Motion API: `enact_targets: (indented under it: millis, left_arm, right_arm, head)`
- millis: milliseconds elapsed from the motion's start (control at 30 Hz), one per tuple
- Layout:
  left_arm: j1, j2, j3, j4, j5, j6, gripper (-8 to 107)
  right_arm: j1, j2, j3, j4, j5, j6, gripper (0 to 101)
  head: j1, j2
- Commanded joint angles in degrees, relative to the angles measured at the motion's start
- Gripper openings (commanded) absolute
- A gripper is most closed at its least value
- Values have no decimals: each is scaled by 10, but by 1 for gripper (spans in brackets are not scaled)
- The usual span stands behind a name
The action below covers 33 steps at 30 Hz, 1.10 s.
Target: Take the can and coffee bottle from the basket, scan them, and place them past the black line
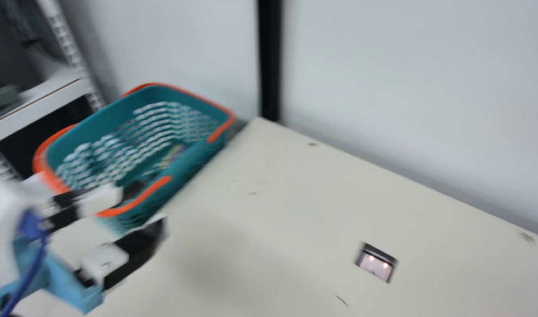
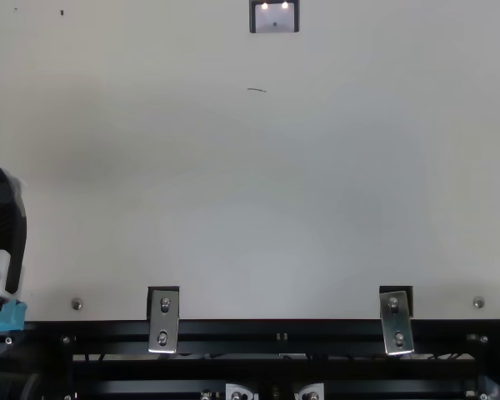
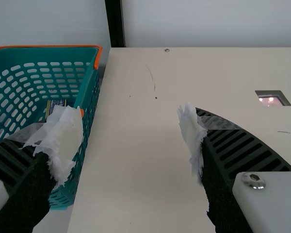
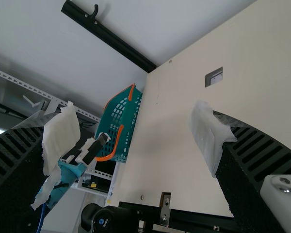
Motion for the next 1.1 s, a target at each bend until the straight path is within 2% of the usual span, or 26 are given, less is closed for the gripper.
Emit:
enact_targets:
  millis: [0,400,500,667,833,1067]
  left_arm:
    - [0,0,0,0,0,0,90]
    - [4,3,-1,1,-2,-2,90]
    - [19,22,-14,7,-13,-10,90]
    - [66,106,-73,45,-41,-46,90]
    - [122,230,-153,87,-62,-80,90]
    - [220,420,-282,94,-81,-48,90]
  right_arm:
    - [0,0,0,0,0,0,101]
    - [0,0,0,0,0,0,101]
    - [0,0,0,0,0,0,101]
    - [0,0,0,0,0,0,101]
    - [0,0,0,0,0,0,101]
    - [0,0,0,0,0,0,101]
  head:
    - [0,41]
    - [0,41]
    - [0,41]
    - [0,41]
    - [0,41]
    - [0,41]
